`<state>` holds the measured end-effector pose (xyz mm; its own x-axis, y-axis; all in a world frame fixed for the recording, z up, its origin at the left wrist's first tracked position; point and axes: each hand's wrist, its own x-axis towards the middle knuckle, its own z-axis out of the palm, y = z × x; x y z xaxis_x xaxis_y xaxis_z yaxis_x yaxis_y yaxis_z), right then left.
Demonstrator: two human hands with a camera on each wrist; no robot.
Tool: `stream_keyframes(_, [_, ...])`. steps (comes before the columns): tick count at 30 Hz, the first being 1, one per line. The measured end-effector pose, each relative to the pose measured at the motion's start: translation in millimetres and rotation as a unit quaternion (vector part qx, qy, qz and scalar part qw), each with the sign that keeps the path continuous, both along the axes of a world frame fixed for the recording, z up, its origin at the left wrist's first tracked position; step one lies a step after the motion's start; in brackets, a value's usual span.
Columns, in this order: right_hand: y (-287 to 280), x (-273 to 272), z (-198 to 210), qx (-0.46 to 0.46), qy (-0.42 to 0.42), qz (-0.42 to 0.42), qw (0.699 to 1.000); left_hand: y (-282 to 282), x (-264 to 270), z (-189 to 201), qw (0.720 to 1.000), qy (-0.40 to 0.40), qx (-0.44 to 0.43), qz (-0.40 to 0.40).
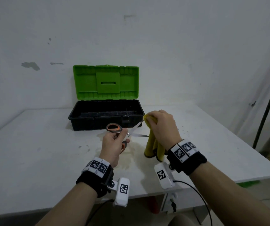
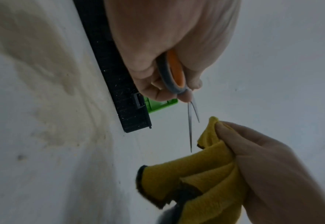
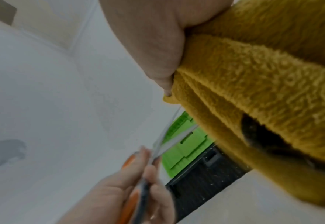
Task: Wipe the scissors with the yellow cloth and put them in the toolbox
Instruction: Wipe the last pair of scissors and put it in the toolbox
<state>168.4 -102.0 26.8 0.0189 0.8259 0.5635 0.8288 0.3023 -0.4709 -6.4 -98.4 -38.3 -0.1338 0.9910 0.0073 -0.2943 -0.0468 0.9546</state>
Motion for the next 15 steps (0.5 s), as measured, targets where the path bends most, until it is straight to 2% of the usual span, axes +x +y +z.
stream_keyframes(5, [-22.7, -27.1, -5.1, -0.008, -0.037, 0.087, 0.995, -3.0, 5.1, 7.2, 0.994, -0.098, -0.052, -0.014])
stream_keyframes(8, [-24.0, -40.0, -13.7, -0.027, -0.053, 0.112, 0.992, -5.2, 6.6, 7.5, 0.987, -0.138, -0.075, -0.023])
stream_keyframes(11, [-24.9, -50.1, -19.7, -0.052, -0.097, 0.115, 0.987, -5.9, 6.8, 6.1, 0.991, -0.113, -0.064, -0.023])
stream_keyframes(15, [-22.1, -52.9, -18.1, -0.078, -0.143, 0.056, 0.985, -7.1, 2.9, 9.5, 0.995, -0.076, -0.059, -0.012])
